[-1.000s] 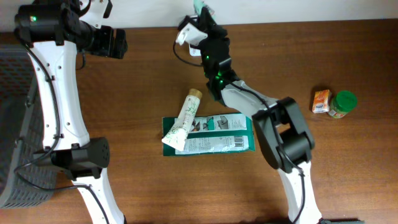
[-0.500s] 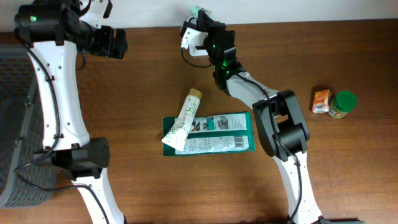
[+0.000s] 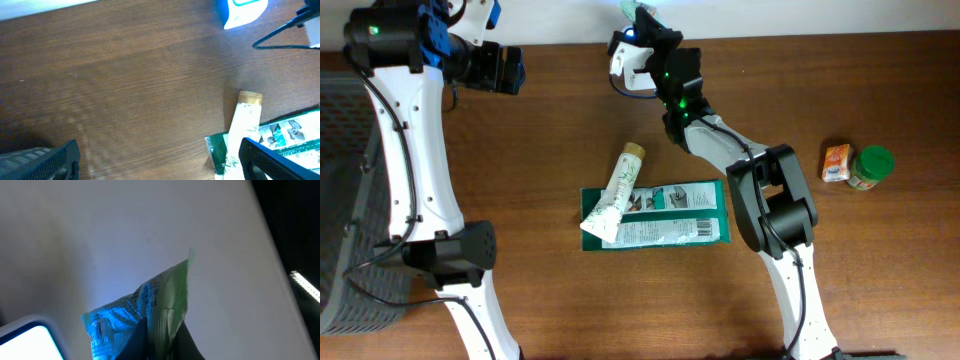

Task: Scan the item barcode
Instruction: 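Place the light green pouch beside the orange pack and release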

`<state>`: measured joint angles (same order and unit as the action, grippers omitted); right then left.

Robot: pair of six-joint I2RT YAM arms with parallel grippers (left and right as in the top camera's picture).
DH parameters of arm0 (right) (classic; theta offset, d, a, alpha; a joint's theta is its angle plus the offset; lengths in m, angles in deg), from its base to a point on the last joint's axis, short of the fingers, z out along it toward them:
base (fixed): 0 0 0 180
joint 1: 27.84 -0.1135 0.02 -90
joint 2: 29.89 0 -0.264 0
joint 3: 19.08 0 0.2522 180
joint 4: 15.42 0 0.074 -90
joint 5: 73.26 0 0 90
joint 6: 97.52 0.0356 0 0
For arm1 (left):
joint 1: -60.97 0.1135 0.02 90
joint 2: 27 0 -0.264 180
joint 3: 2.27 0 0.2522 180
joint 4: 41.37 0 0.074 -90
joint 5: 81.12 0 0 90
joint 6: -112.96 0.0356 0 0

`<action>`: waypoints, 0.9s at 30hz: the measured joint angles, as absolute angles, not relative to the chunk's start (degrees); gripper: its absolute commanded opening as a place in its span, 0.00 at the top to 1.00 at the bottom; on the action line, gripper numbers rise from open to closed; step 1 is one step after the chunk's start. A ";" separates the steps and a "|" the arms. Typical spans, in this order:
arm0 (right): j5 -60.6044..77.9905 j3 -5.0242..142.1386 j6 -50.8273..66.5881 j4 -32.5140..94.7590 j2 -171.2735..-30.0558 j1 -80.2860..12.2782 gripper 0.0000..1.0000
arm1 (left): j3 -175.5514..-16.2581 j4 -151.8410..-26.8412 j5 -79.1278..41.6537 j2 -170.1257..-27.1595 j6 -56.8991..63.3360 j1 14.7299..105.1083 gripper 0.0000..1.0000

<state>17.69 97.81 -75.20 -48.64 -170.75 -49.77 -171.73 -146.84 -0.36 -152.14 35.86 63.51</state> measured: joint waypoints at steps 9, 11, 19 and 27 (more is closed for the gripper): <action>17.69 97.81 -75.09 -48.82 -170.75 -49.77 0.96 | -171.73 -146.84 -0.38 -152.14 35.86 63.51 0.01; 17.67 97.81 -73.27 -48.82 -170.75 -49.80 0.96 | -171.73 -146.86 -0.38 -152.14 35.86 63.51 0.01; 19.26 97.77 -53.95 -33.06 -164.04 -52.86 0.96 | -171.73 -146.90 -0.38 -152.14 35.86 63.51 0.01; 17.23 98.84 -16.77 17.56 -145.68 -56.48 0.96 | -171.73 -146.79 -0.36 -152.14 35.88 63.51 0.01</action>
<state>17.23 98.84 -16.77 17.56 -145.68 -56.48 -171.73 -146.79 -0.36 -152.14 35.88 63.51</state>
